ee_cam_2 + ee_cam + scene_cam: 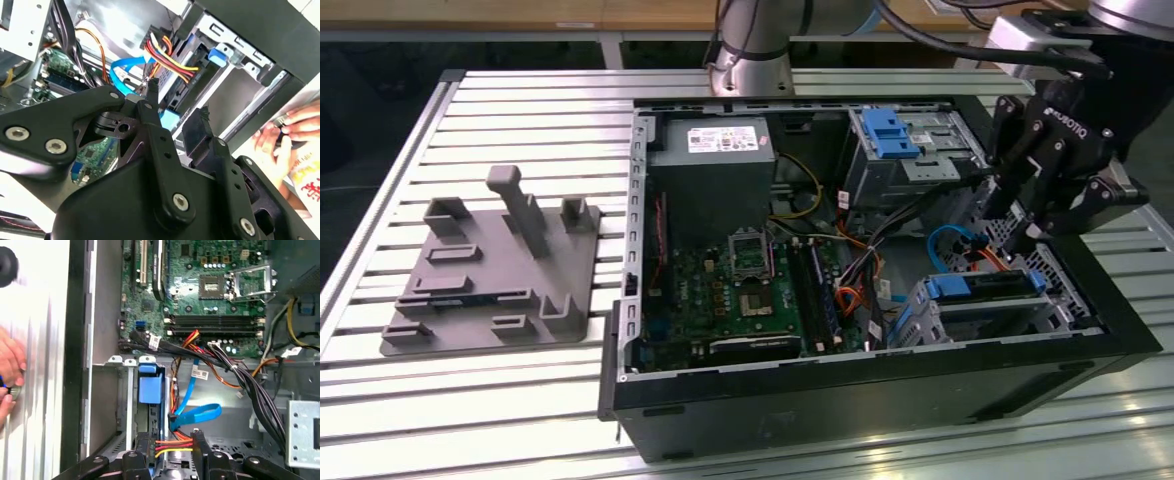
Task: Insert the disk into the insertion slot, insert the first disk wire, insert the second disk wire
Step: 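Insert the second disk wire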
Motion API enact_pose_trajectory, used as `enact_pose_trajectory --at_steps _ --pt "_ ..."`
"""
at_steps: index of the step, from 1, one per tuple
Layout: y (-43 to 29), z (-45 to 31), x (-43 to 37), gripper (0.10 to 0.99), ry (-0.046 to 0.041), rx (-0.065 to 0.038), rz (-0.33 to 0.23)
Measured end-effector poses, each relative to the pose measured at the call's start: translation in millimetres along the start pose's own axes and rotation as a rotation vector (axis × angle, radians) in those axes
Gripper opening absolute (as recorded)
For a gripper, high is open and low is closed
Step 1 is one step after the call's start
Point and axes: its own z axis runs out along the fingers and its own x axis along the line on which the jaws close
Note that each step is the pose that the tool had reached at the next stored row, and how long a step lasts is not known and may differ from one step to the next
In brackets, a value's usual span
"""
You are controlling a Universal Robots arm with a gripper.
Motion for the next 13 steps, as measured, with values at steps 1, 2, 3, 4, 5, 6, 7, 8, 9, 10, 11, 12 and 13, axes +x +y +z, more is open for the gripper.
enact_pose_trajectory --at_steps 1,2,3,4,5,6,7,8,9,10,11,12,13 --pt "1.0 -0.1 -0.7 0.475 0.0093 0.0 -0.004" --pt "2.0 0.0 -1.3 0.475 0.0191 0.0 -0.009" --pt "2.8 0.0 -1.8 0.475 0.0277 0.0 -0.015" --pt "3.4 0.1 -2.1 0.475 0.0365 0.001 -0.022" --pt "4.1 0.2 -2.5 0.475 0.0442 0.001 -0.029" --pt "4.8 0.4 -2.9 0.475 0.0494 0.002 -0.036" --pt "5.5 0.7 -3.4 0.475 0.0516 0.003 -0.043" --pt "6.4 1.0 -4.0 0.475 0.0531 0.004 -0.049" --pt "7.3 1.3 -4.7 0.475 0.0548 0.005 -0.055" --pt "8.1 1.5 -5.4 0.475 0.056 0.005 -0.06" --pt "8.9 1.8 -6.0 0.475 0.0567 0.006 -0.066" --pt "9.7 2.0 -6.4 0.475 0.0574 0.007 -0.072" --pt "10.5 2.3 -6.8 0.475 0.058 0.008 -0.079"
